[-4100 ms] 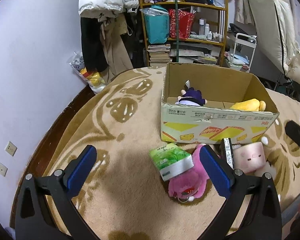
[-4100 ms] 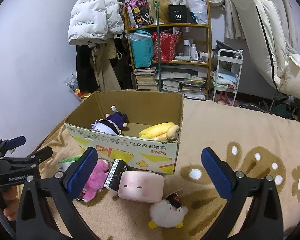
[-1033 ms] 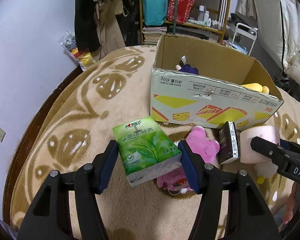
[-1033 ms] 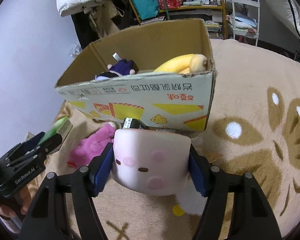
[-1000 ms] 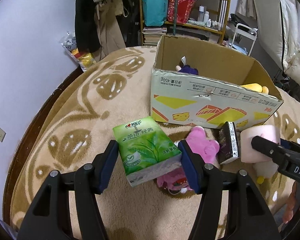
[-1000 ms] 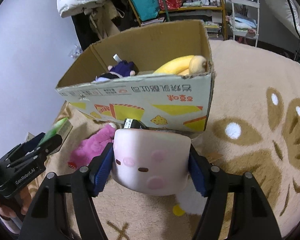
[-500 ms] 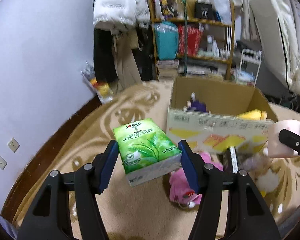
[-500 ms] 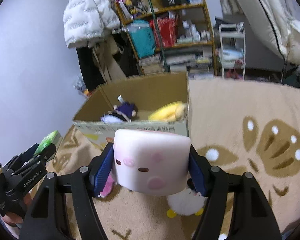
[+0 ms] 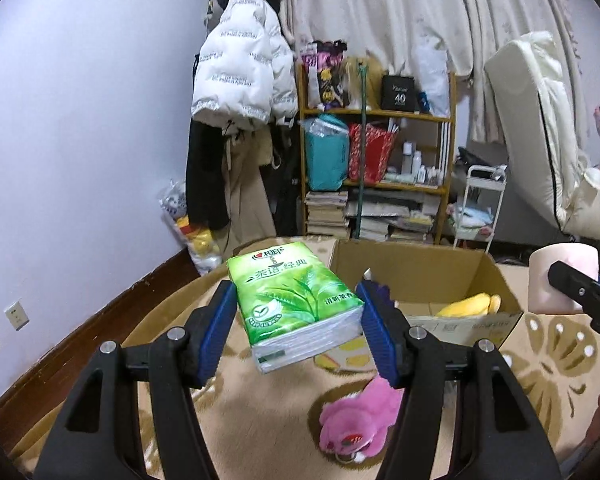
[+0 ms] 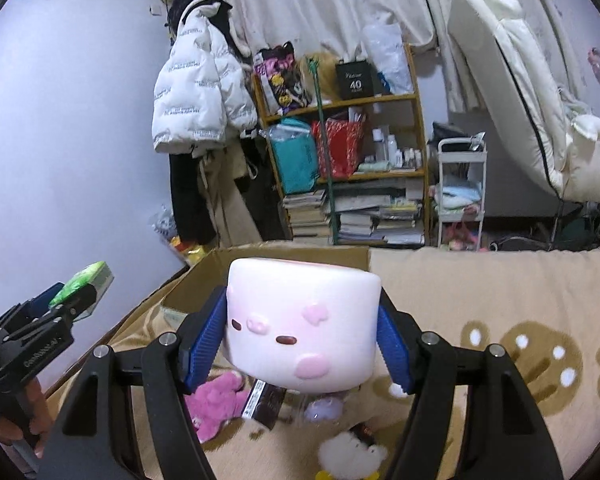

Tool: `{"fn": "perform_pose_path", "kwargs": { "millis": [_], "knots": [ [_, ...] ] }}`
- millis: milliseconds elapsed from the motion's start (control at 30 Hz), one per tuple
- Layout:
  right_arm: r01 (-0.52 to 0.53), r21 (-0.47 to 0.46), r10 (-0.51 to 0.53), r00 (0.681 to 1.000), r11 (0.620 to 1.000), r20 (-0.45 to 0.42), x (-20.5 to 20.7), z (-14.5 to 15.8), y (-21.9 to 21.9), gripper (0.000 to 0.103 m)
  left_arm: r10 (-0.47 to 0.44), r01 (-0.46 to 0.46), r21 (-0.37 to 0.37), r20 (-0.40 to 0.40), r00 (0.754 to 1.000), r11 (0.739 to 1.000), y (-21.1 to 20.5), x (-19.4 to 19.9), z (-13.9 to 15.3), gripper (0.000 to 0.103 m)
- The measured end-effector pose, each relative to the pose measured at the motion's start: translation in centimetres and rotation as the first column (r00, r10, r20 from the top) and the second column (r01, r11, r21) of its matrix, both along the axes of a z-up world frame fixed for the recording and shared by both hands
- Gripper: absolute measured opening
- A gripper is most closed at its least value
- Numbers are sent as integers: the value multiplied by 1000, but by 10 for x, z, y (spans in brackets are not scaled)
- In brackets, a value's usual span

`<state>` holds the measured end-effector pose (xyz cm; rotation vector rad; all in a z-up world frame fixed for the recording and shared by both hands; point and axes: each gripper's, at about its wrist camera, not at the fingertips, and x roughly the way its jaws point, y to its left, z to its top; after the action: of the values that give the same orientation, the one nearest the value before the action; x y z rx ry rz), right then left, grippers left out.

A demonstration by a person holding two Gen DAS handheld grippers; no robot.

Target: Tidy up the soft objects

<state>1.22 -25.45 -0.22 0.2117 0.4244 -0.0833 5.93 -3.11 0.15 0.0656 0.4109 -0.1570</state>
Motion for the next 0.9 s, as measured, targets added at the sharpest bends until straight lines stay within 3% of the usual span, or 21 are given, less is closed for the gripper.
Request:
{"fn": "perform_pose_path", "kwargs": {
  "millis": [233, 467, 600, 633, 667, 700, 900],
  "knots": [
    [34, -4, -34, 997, 999, 72, -2, 12, -8, 73, -70, 70, 7, 63, 996, 998, -15, 8, 12, 60],
    [37, 10, -37, 997, 999, 70, 11, 8, -18, 73, -121, 117, 47, 81, 989, 992, -30, 26, 13, 60],
    [39, 8, -39, 997, 999, 69, 18, 6, -21, 73, -146, 139, 73, 92, 985, 988, -44, 36, 11, 55],
    [37, 8, -38, 997, 999, 66, 21, 5, -22, 73, -160, 153, 83, 88, 983, 985, -47, 39, 9, 51],
    [36, 10, -37, 997, 999, 62, 23, 4, -23, 73, -181, 175, 94, 65, 981, 980, -51, 44, 6, 35],
    [35, 12, -36, 998, 999, 55, 26, 2, -24, 73, -189, 184, 100, 37, 981, 978, -54, 47, 2, 31],
    [28, 33, -28, 1000, 999, -14, 43, -14, -31, 73, -146, 155, 89, -108, 983, 984, -52, 70, -30, 34]
  ]
}}
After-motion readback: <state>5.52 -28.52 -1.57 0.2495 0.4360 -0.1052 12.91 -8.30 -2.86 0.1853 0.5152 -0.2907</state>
